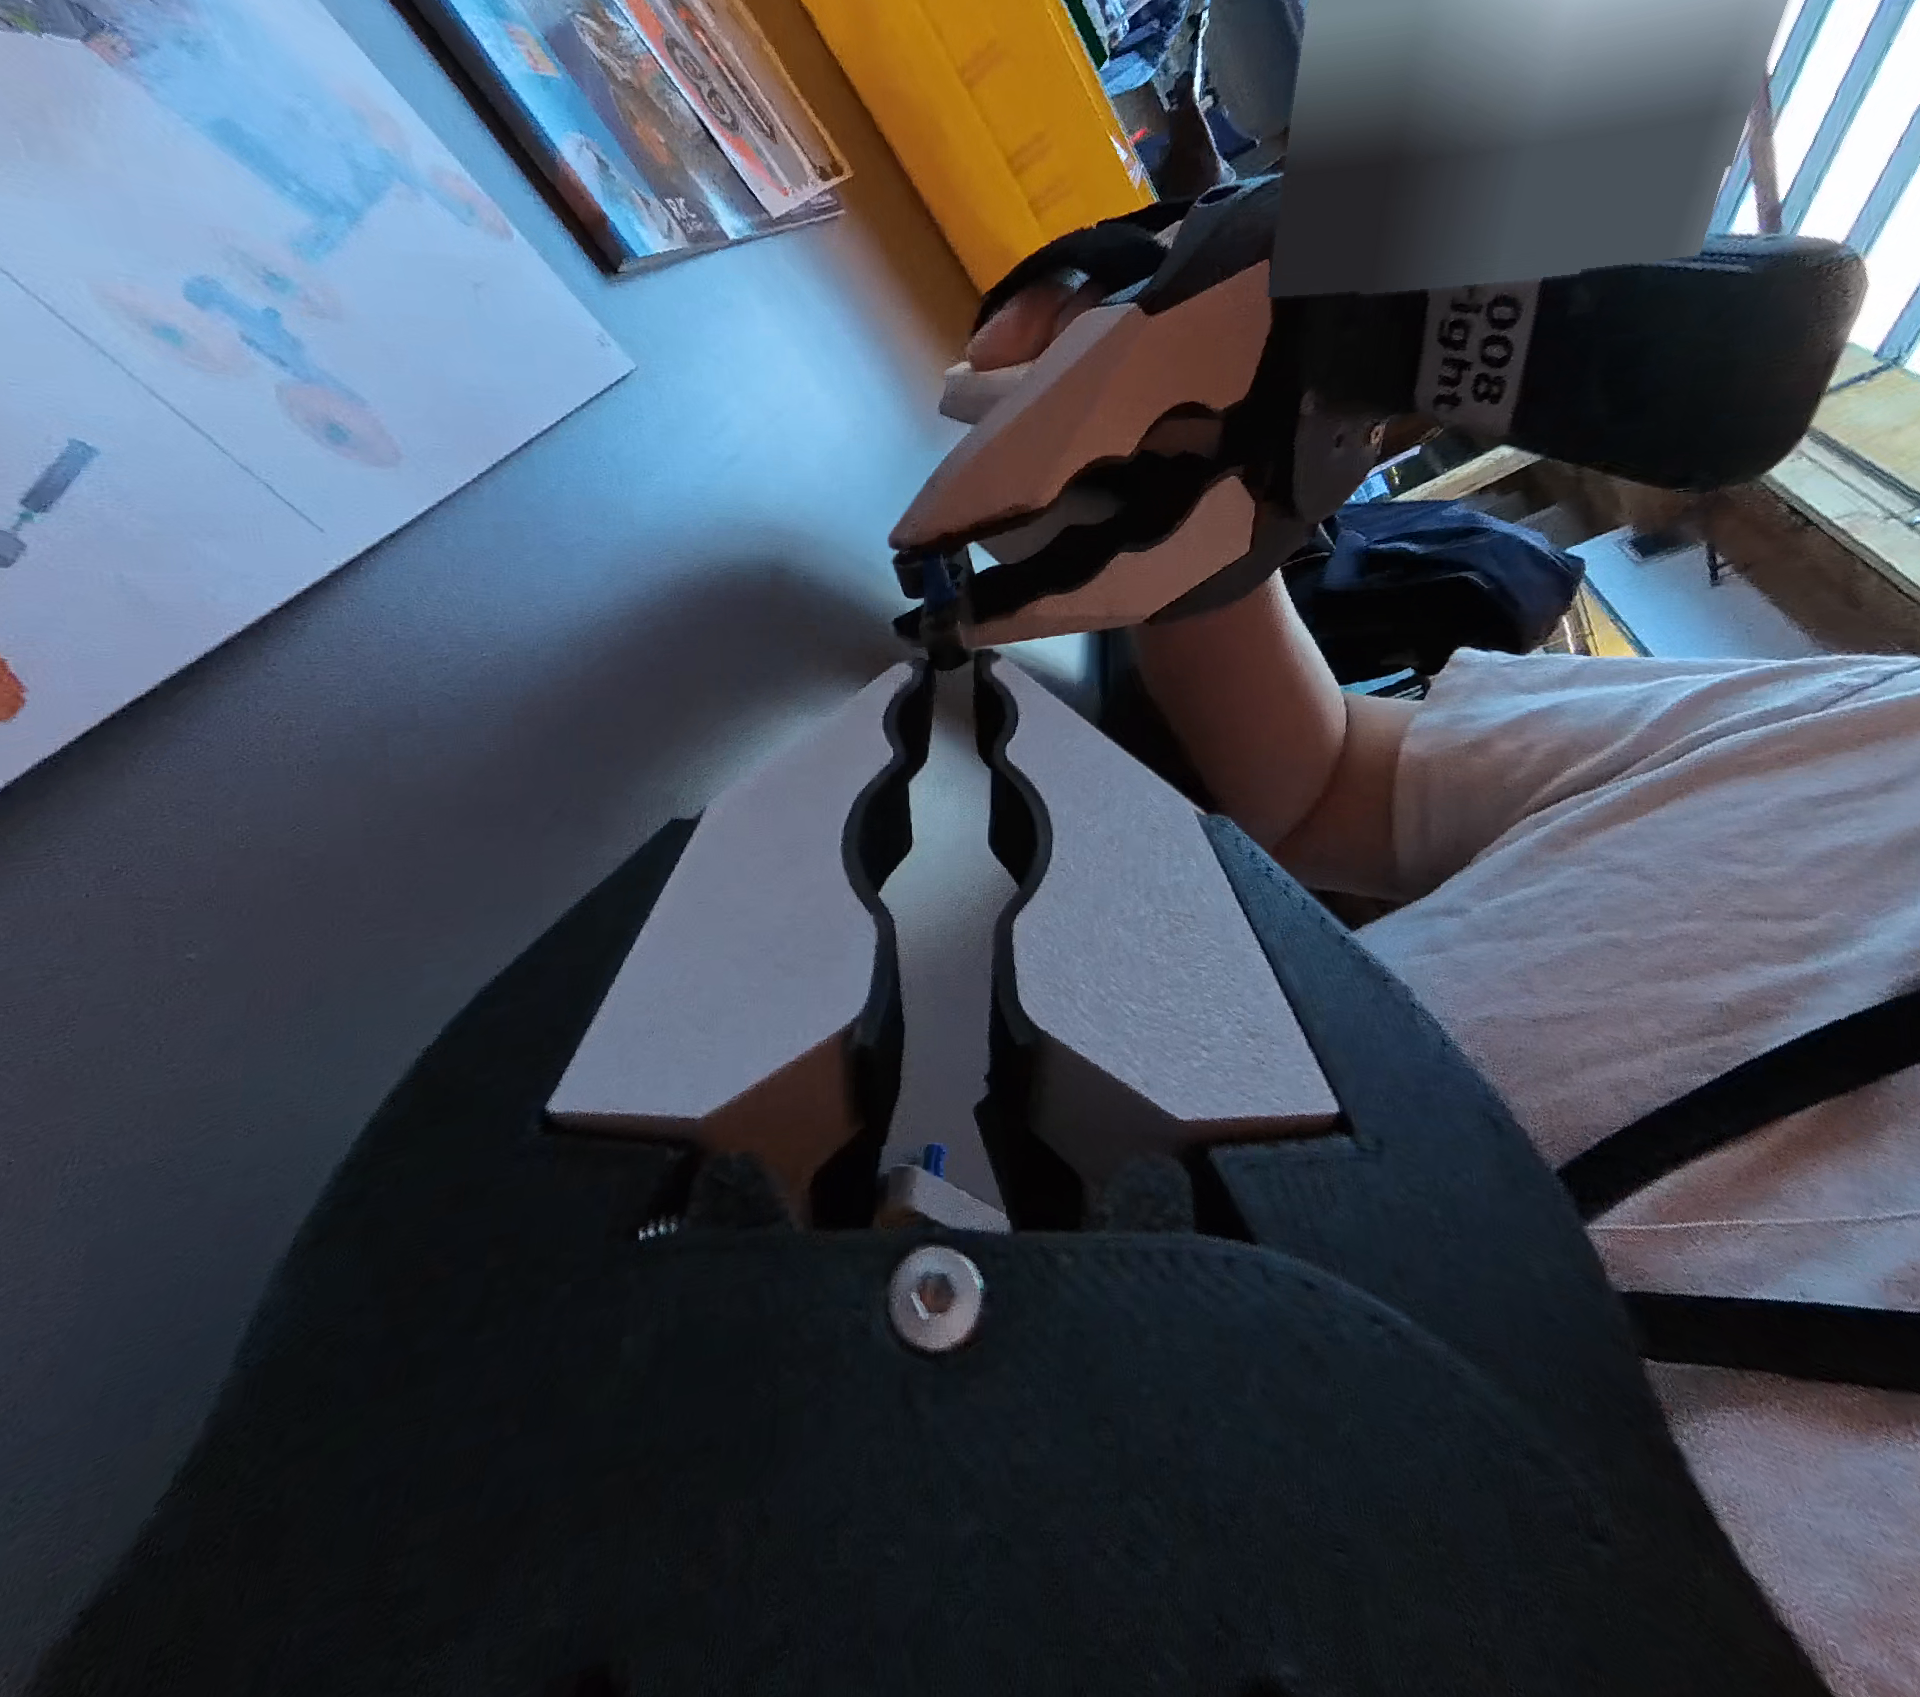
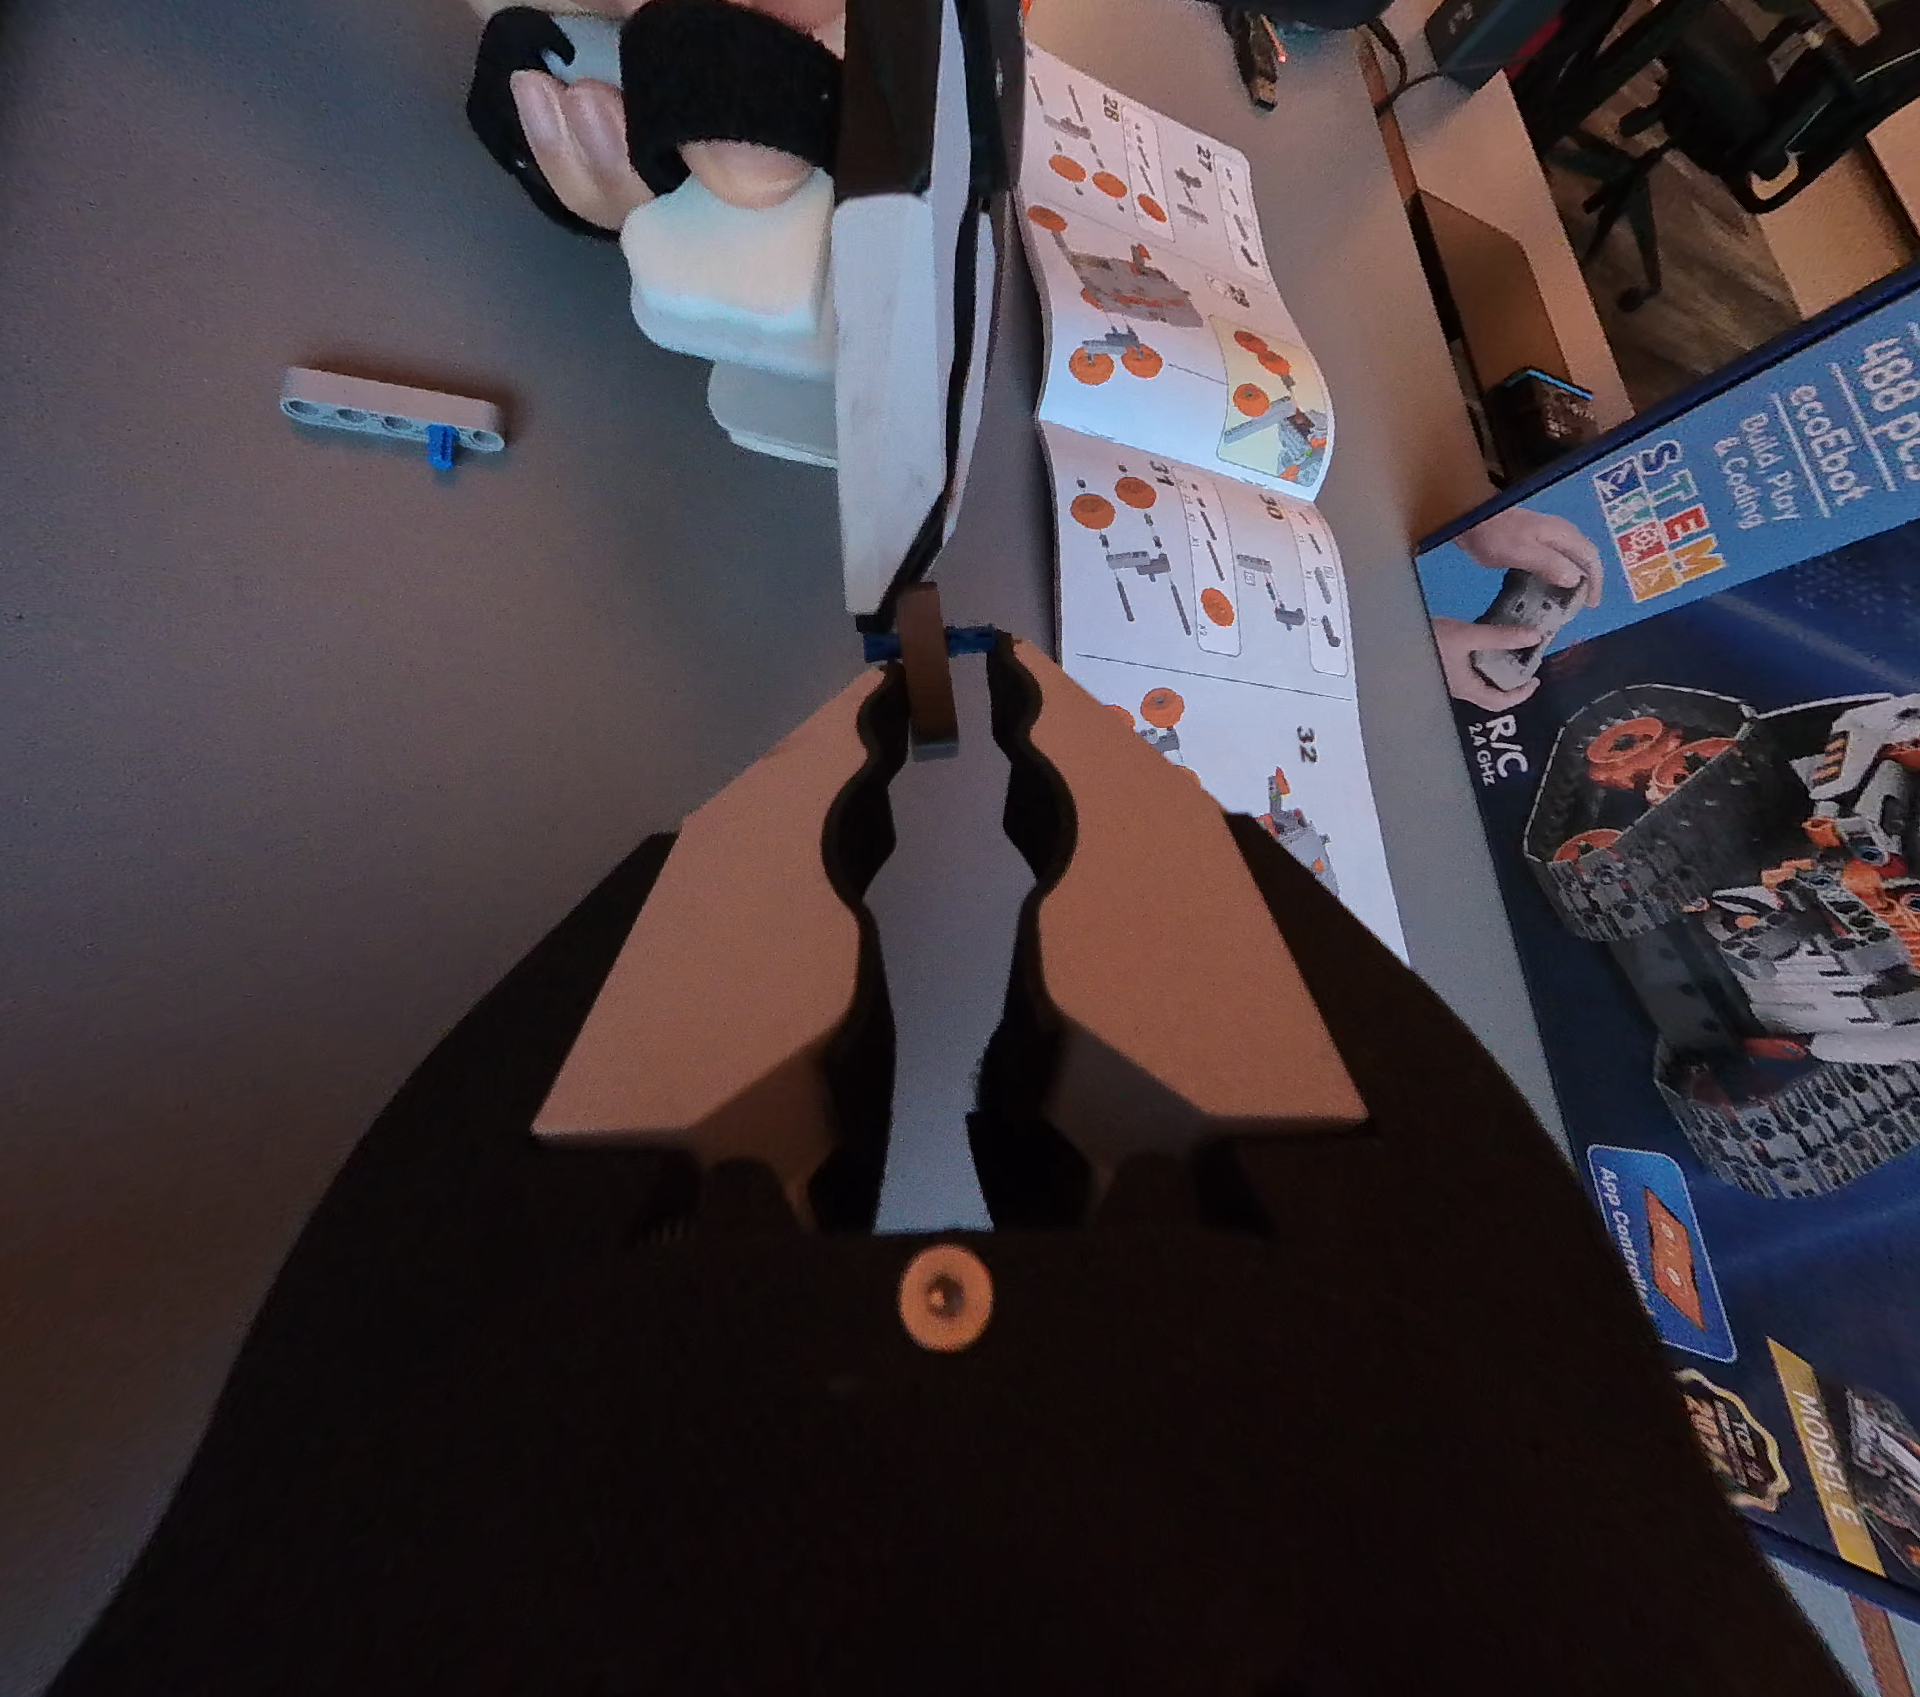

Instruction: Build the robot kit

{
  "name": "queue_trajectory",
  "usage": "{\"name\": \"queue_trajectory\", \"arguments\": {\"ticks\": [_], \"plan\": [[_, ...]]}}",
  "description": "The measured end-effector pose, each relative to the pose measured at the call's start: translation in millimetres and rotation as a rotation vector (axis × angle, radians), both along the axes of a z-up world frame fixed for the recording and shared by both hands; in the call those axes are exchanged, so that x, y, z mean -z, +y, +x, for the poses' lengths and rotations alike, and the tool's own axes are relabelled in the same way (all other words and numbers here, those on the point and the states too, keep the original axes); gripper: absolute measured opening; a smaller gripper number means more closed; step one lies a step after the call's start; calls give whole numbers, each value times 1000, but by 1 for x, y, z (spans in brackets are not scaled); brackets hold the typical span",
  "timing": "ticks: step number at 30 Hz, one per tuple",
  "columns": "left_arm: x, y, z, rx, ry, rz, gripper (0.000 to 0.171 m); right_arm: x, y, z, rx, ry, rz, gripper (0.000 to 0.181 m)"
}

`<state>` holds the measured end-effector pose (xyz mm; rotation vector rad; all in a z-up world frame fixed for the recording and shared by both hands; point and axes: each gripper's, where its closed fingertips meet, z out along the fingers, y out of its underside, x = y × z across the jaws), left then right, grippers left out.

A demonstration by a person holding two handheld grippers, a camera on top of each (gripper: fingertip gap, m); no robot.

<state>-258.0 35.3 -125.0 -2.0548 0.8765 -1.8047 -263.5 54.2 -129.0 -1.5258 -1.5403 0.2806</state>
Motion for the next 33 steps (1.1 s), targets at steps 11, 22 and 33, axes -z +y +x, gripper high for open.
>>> {"name": "queue_trajectory", "arguments": {"ticks": [11, 22, 33], "plan": [[-9, 5, -1, -18, -81, -98, 9, -5, 1, -2, 9, 33, 4, 17], [-13, 8, -1, -40, -110, -133, 9, -8, 2, -6, 4, 49, 21, 17], [-18, 3, -3, -11, -98, -101, 5, -15, 1, -10, -9, 98, 42, 23]]}}
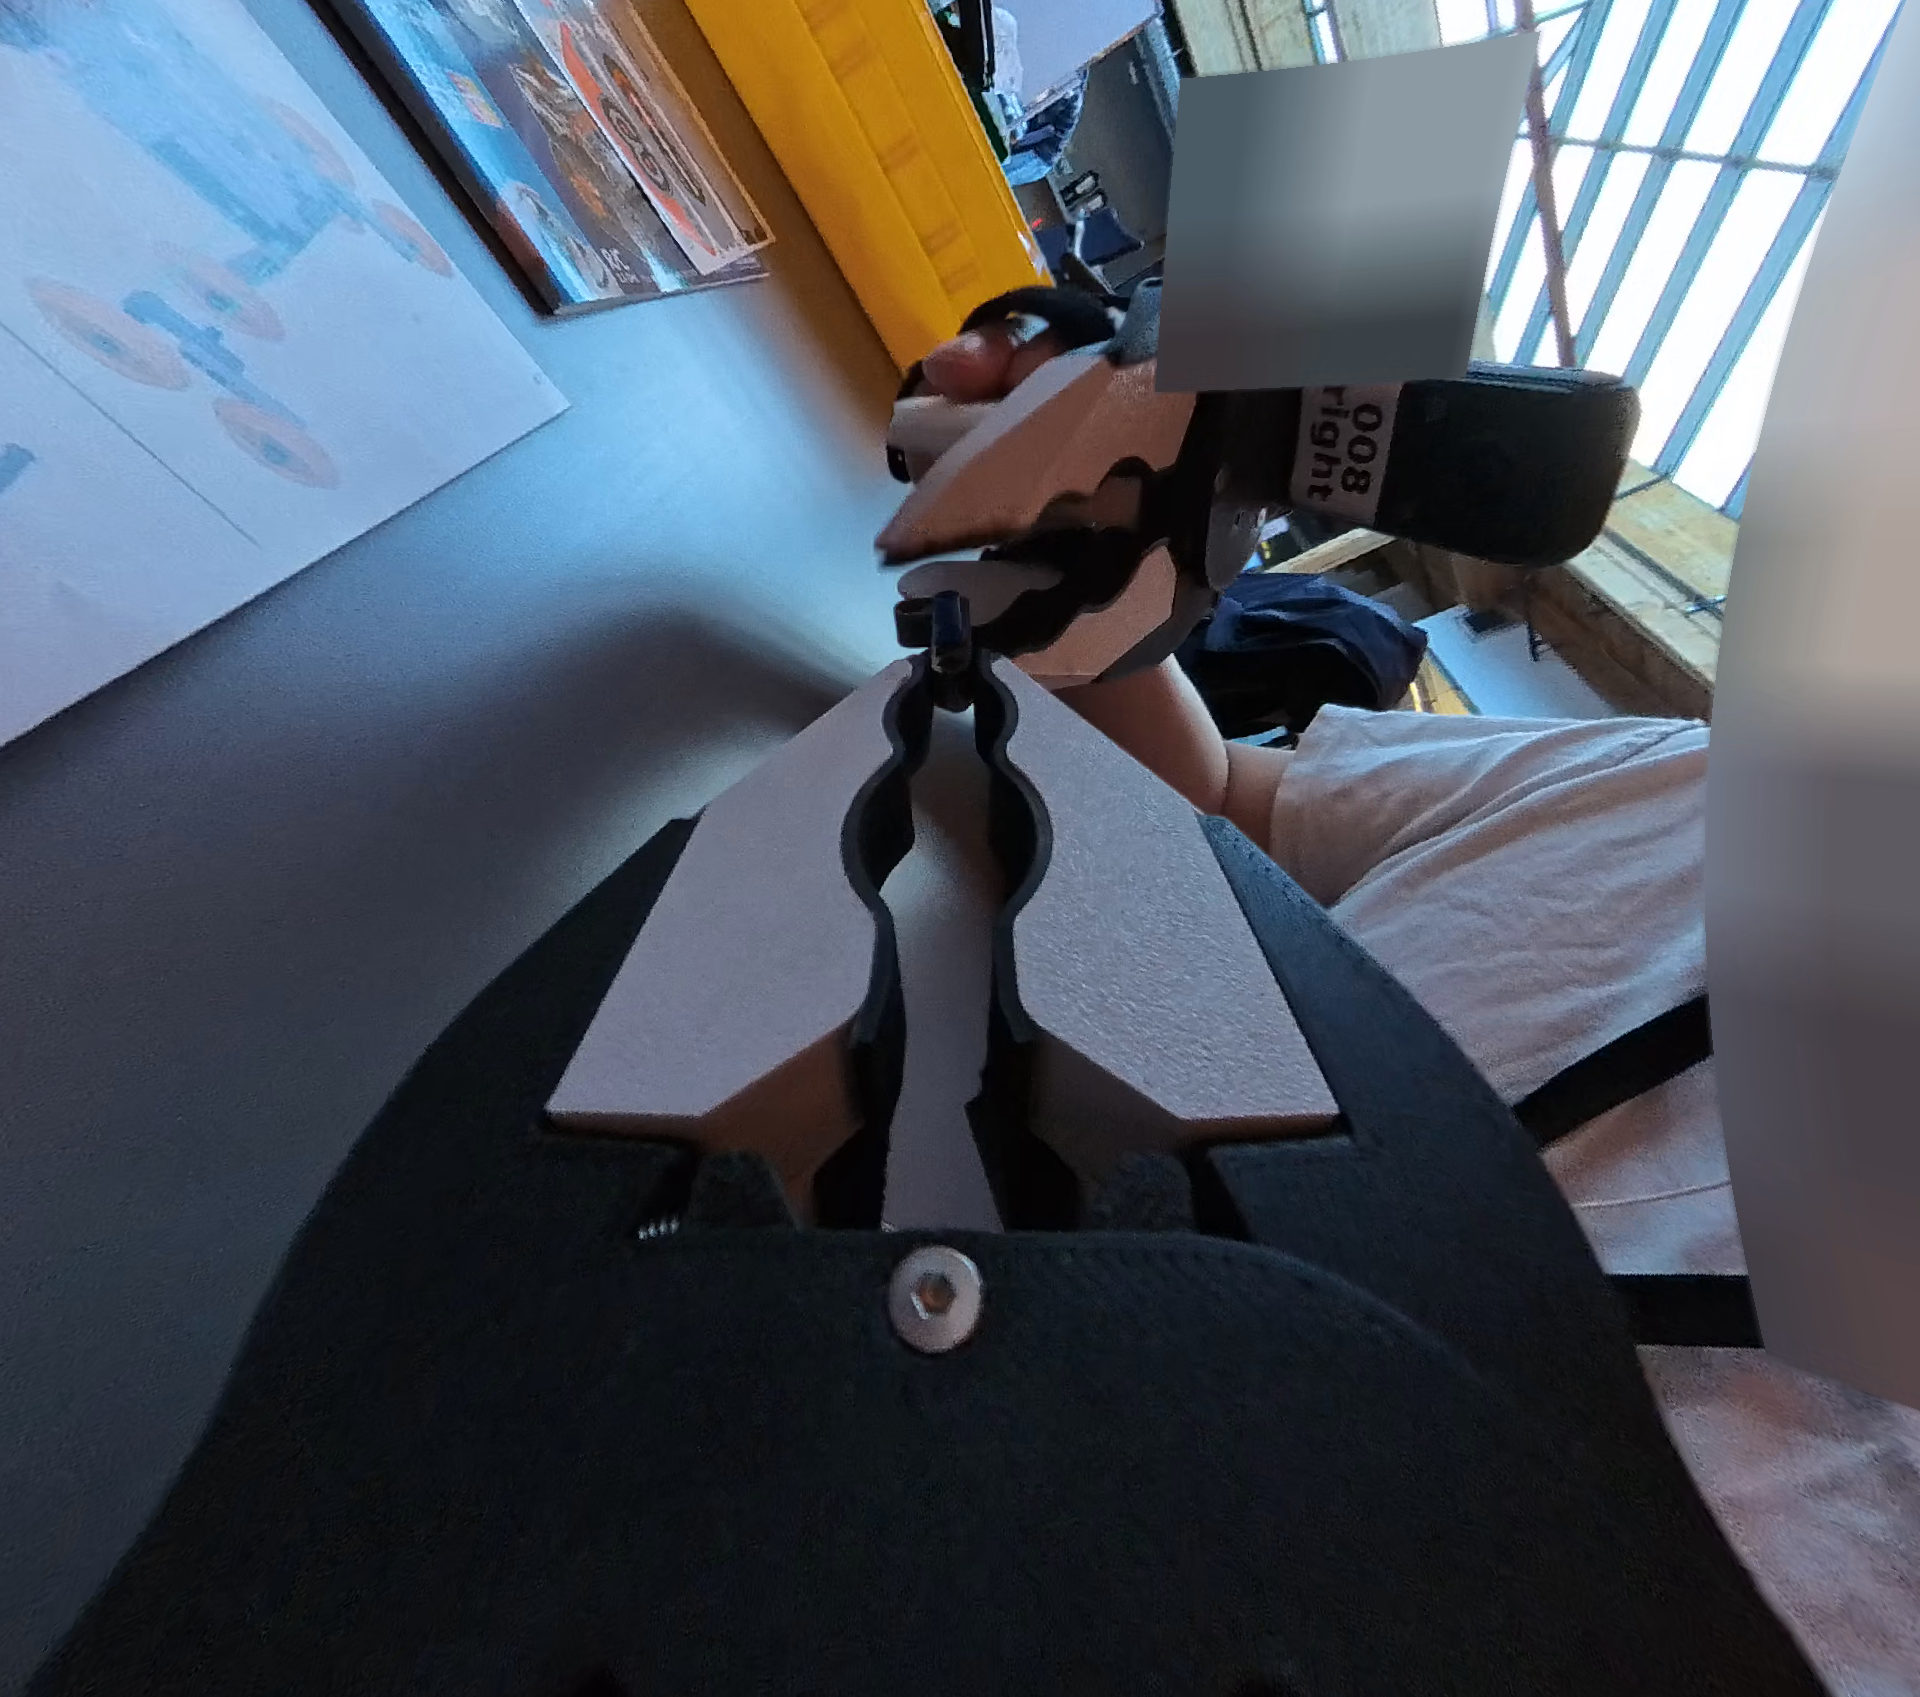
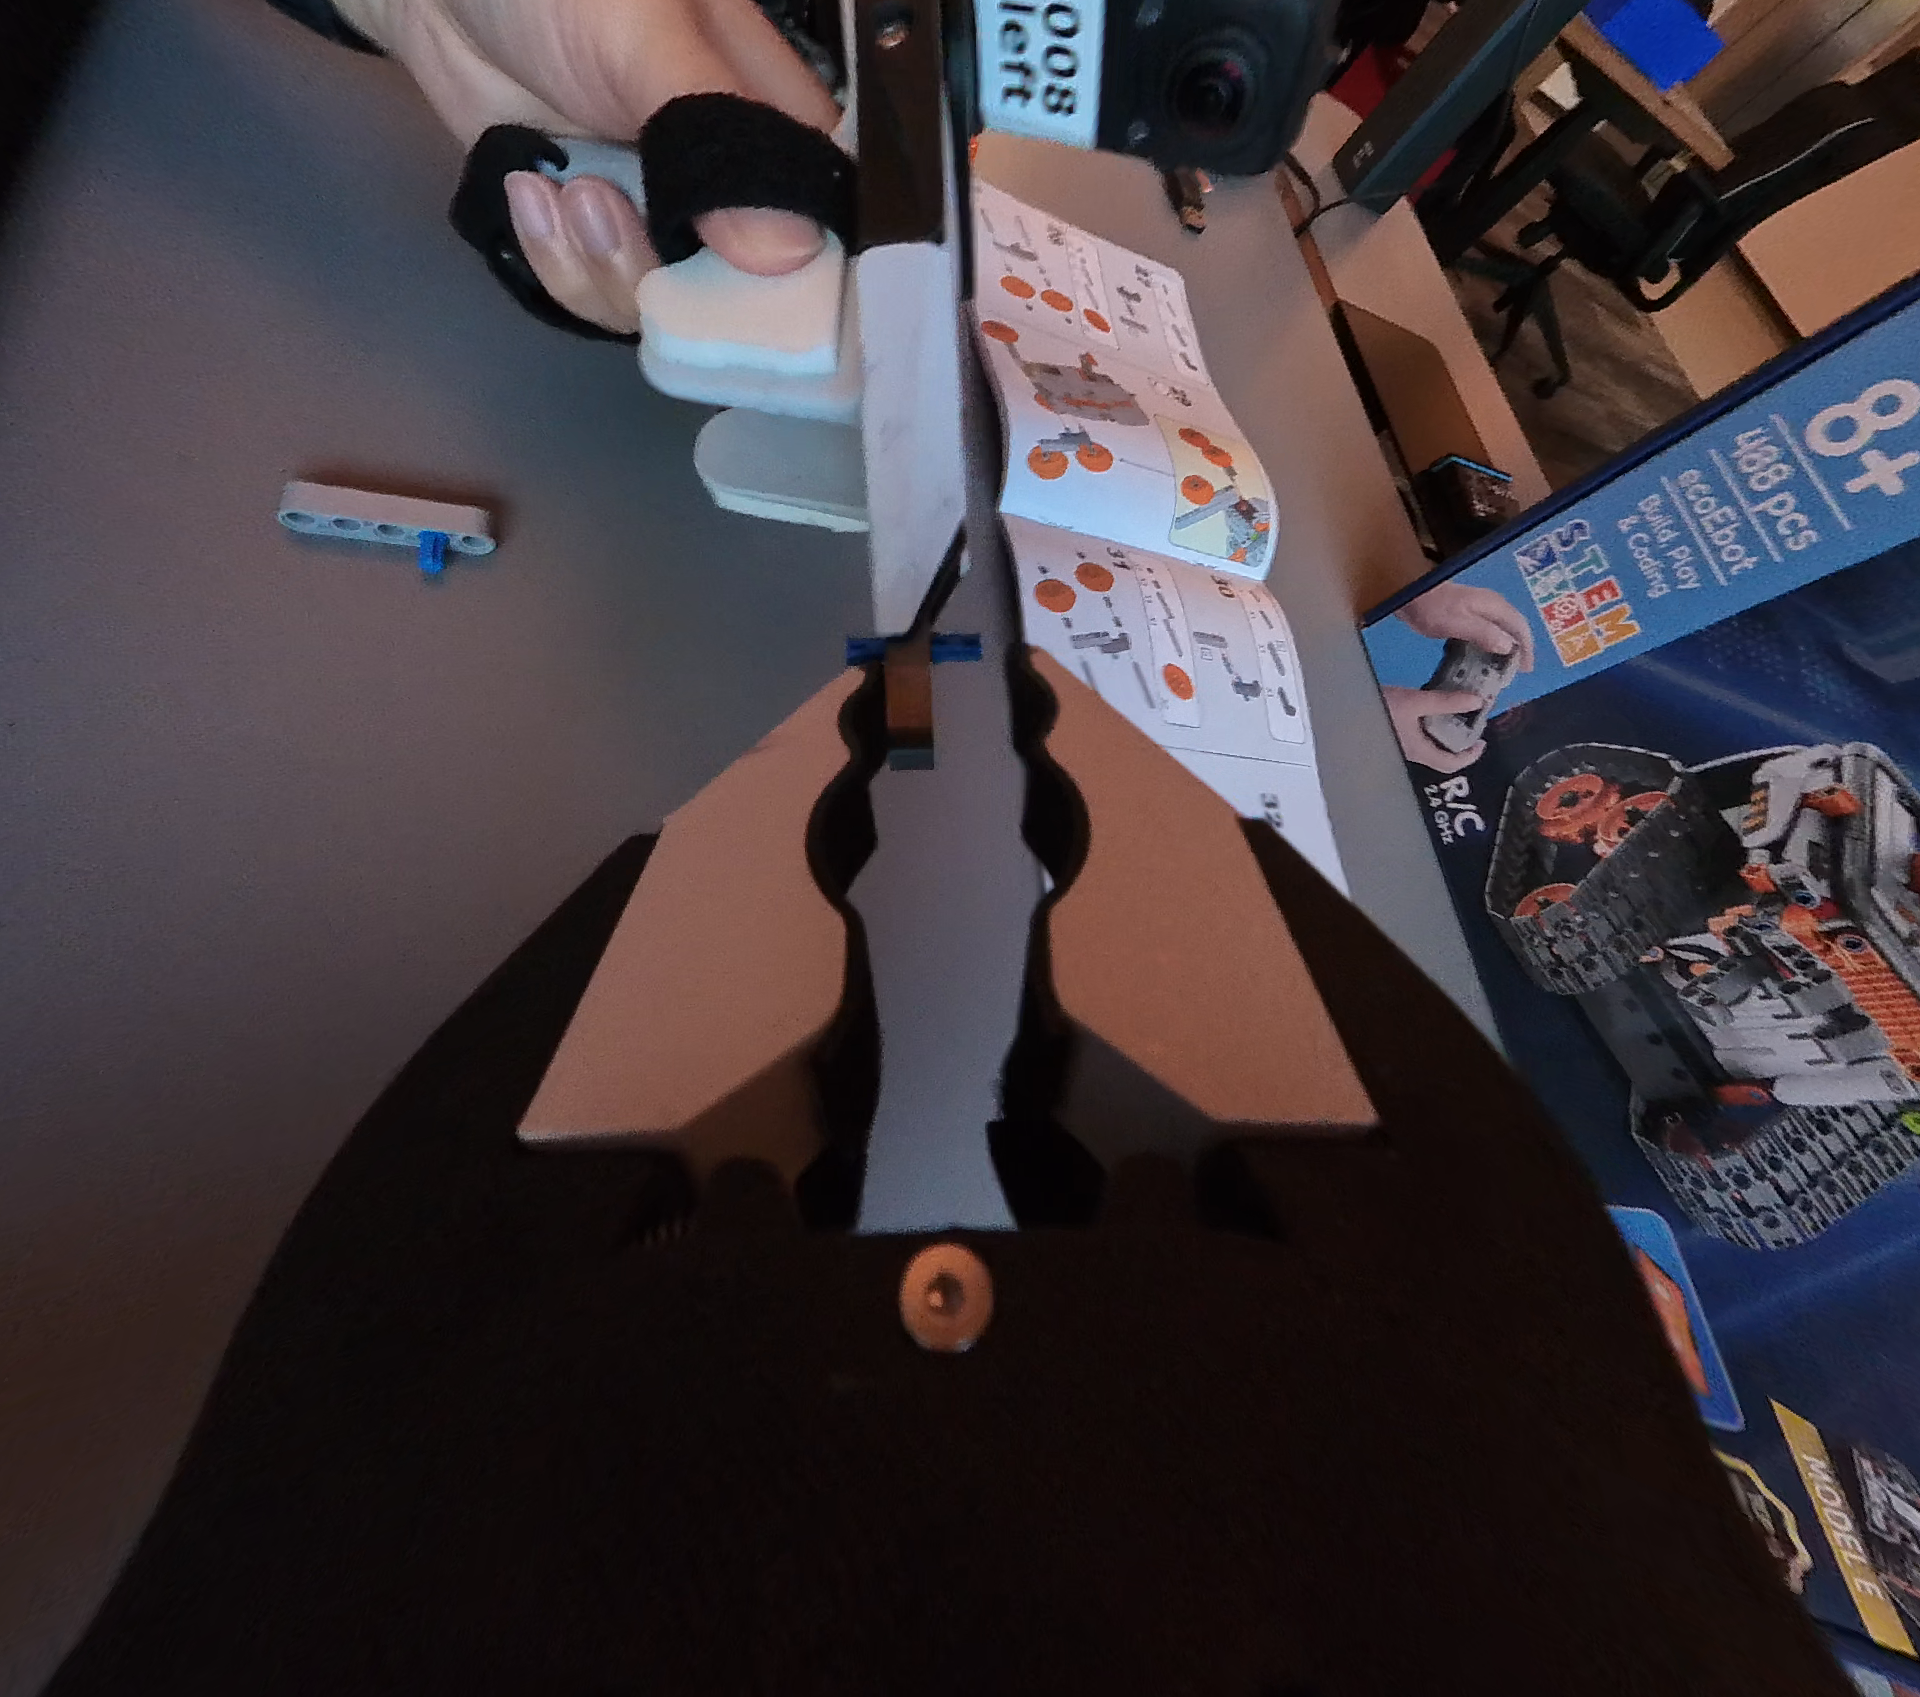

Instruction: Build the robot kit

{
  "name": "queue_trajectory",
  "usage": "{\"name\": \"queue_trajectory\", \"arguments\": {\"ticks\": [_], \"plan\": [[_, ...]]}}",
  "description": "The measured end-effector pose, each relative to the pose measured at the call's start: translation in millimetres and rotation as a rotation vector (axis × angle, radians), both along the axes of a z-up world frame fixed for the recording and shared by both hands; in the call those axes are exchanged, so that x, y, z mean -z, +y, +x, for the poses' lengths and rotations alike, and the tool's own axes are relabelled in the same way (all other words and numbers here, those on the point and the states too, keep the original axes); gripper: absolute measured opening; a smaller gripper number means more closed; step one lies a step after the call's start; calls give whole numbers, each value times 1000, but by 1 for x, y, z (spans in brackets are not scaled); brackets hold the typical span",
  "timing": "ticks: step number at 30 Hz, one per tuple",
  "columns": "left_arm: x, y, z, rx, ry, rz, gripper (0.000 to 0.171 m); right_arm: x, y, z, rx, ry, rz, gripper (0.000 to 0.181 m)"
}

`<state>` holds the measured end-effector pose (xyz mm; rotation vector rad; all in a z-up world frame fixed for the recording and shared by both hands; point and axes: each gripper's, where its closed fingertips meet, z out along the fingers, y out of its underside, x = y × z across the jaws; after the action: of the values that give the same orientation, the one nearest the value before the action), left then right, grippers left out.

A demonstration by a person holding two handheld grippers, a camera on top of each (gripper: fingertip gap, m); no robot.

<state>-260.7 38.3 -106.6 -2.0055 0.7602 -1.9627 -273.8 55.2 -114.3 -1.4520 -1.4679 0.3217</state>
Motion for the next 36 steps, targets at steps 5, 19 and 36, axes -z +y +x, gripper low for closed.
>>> {"name": "queue_trajectory", "arguments": {"ticks": [5, 19, 36], "plan": [[1, 1, -2, 5, 6, -20, 6, 2, -2, -3, -12, -26, 23, 18], [7, 0, -3, 14, 33, -45, 5, 8, -2, -3, 11, -102, 45, 16], [6, 5, -6, -14, 42, -14, 5, 8, 4, -5, 47, -80, 35, 16]]}}
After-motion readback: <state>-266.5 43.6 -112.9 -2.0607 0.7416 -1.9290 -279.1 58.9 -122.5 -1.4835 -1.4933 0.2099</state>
